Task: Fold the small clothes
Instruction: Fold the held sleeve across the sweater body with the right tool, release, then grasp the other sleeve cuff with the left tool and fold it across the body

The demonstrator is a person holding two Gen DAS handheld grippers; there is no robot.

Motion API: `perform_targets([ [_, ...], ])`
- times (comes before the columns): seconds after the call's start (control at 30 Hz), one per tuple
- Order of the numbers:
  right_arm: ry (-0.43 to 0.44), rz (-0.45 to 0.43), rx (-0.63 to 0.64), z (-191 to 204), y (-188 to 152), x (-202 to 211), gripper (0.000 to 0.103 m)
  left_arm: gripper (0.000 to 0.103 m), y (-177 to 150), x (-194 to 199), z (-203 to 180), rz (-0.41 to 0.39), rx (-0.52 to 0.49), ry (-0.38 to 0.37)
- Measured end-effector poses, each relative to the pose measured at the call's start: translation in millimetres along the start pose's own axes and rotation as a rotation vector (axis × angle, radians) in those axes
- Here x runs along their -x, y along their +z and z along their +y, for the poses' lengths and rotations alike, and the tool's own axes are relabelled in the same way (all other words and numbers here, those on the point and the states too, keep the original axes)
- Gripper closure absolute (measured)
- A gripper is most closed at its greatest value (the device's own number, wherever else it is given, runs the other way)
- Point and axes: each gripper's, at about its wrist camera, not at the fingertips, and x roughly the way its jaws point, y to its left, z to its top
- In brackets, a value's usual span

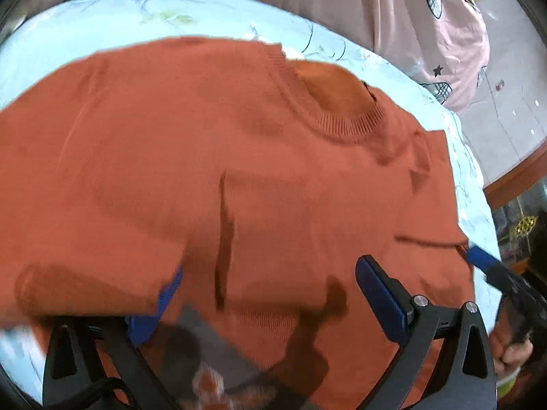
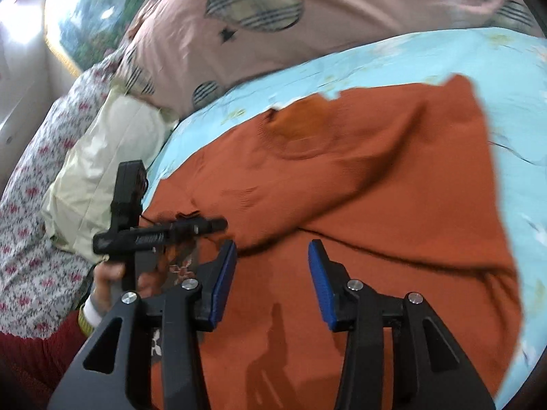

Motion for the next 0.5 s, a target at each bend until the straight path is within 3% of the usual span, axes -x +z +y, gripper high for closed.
perform_targets([
  [0.07,-0.037,-0.039,-0.029,-11,-3,16,0.055,0.015,12,-12,-5,-0.010,-0.045,-0.001],
  [0.1,-0.063,-0.061,-0.042,-17,-3,24,0.055,0.045,14,-12,-9,-0.015,-0.066,-0.009],
  [0.13,-0.087,-0.080,-0.052,-22,-3,30,0.055,0.088,14,-12,-14,-0.003,-0.091,-0.023],
  [0.17,-0.106,-0.093,-0.061,-26,-1,34,0.055,0.099,15,-14,-17,0.017,-0.102,-0.040],
  [0.2,-0.129,-0.107,-0.074,-32,1,39,0.055,0.100,15,-10,-19,0.010,-0.108,-0.037],
  [0.27,-0.170,-0.124,-0.096,-42,5,48,0.055,0.101,15,18,-15,-0.096,-0.118,0.055],
  [0.37,-0.244,-0.145,-0.112,-55,11,58,0.055,0.101,22,55,22,-0.196,-0.003,0.077],
  [0.5,-0.340,-0.131,-0.138,-72,21,52,0.054,0.101,23,65,55,-0.180,0.043,0.109],
])
